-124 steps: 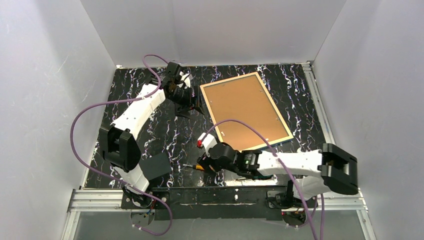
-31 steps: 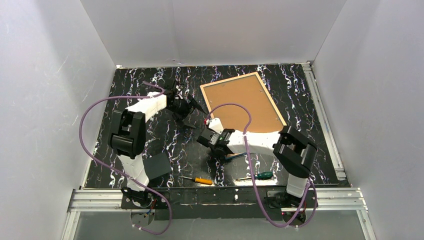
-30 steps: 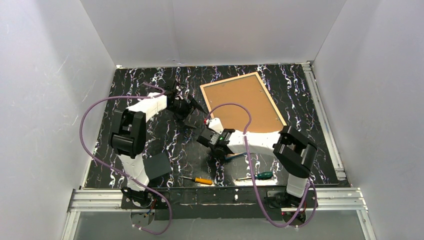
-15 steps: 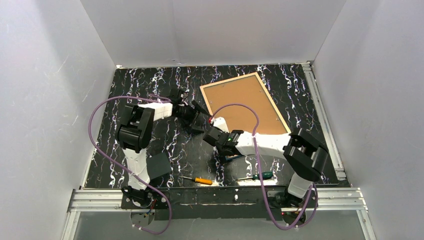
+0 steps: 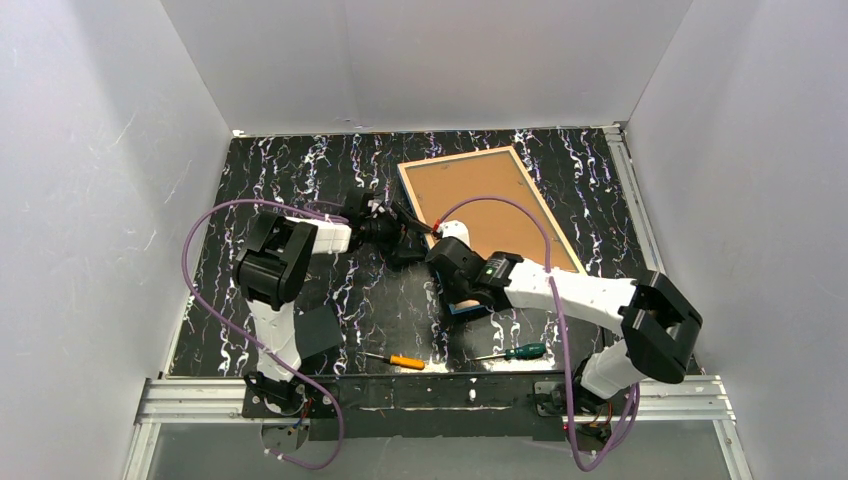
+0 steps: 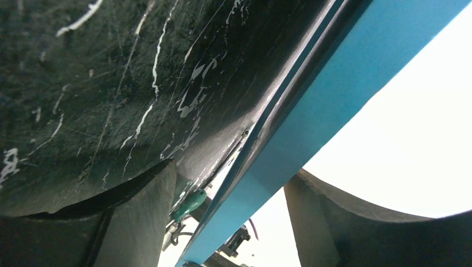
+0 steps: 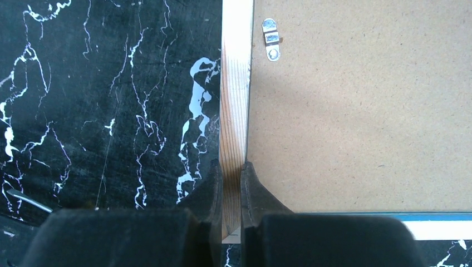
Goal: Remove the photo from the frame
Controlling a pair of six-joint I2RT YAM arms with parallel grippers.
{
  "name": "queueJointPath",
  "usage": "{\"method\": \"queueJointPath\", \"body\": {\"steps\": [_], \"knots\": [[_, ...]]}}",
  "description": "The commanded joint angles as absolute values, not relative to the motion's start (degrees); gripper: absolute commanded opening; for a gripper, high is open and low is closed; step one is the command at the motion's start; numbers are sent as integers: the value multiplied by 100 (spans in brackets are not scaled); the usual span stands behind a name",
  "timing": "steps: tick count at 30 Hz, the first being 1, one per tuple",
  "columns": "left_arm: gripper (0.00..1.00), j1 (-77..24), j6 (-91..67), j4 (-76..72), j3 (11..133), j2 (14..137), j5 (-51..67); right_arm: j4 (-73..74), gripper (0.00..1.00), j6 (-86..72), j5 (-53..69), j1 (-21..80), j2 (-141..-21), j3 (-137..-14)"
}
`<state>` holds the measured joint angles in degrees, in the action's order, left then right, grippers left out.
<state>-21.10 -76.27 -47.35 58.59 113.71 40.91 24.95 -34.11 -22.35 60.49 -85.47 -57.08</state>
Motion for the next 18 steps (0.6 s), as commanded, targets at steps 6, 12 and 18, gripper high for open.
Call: {"method": "queueJointPath", "body": {"steps": [6, 12, 18], "knots": [[58, -2367, -7483, -4539, 5733, 10957, 3975, 1808, 1, -3602, -1682, 5995, -7839, -5518], [48, -2367, -7453, -4328, 5846, 10928, 4144, 1717, 1, -3478, -1332, 5995, -7737, -5432], [22, -2365, -7415, -4036, 5966, 10672, 4179, 1954, 1, -3397, -1257, 6001, -7714, -5509]]}}
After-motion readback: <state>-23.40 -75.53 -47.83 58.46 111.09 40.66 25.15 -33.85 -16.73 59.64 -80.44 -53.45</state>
